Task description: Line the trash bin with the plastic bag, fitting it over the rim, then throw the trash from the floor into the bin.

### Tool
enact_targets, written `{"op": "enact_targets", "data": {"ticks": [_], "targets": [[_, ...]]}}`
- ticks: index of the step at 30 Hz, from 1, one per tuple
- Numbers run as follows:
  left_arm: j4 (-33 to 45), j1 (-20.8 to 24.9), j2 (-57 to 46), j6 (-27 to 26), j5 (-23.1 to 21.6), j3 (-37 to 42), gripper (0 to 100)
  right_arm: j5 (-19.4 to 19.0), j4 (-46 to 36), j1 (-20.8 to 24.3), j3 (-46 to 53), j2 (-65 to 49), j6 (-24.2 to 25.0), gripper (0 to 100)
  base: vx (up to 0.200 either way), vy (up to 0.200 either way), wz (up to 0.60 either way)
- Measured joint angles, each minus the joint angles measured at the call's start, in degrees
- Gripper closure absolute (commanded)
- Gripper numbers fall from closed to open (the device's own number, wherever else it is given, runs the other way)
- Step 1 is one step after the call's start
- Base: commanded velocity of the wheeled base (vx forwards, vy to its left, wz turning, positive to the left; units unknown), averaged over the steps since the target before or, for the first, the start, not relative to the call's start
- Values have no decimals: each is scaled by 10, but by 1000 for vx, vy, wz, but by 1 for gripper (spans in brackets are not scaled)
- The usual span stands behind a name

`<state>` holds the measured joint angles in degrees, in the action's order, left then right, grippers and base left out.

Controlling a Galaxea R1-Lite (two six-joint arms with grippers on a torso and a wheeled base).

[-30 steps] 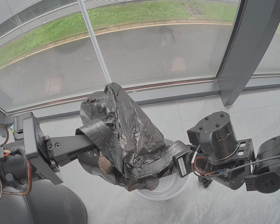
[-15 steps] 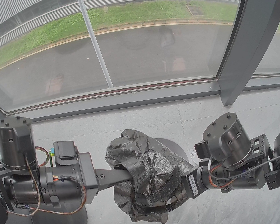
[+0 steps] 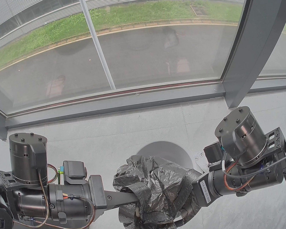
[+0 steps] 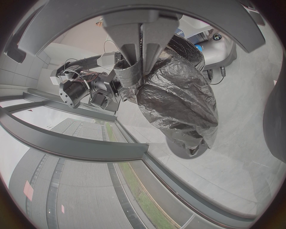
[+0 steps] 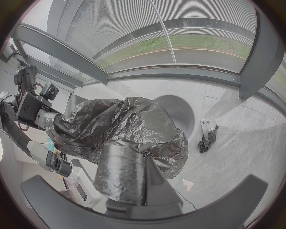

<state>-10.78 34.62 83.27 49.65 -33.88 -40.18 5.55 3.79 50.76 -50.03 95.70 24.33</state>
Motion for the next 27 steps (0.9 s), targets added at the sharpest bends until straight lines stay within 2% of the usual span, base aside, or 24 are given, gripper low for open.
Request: {"op": "enact_targets", "data": {"ticks": [8, 11, 18, 27], "targets": [[-4, 0, 21, -5, -6, -3, 100, -2, -68, -13, -19, -13, 1, 100, 0, 0, 0], [-5, 2, 32, -5, -7, -6, 100, -15, -77, -20, -22, -16, 4, 100, 0, 0, 0], [-12, 2, 56, -7, -7, -15, 100, -28, -70, -40, -24, -7, 15, 100, 0, 0, 0], [-53, -5, 96, -13, -7, -21, 100, -49, -21, -78, -48, 54, 11, 100, 0, 0, 0]]}}
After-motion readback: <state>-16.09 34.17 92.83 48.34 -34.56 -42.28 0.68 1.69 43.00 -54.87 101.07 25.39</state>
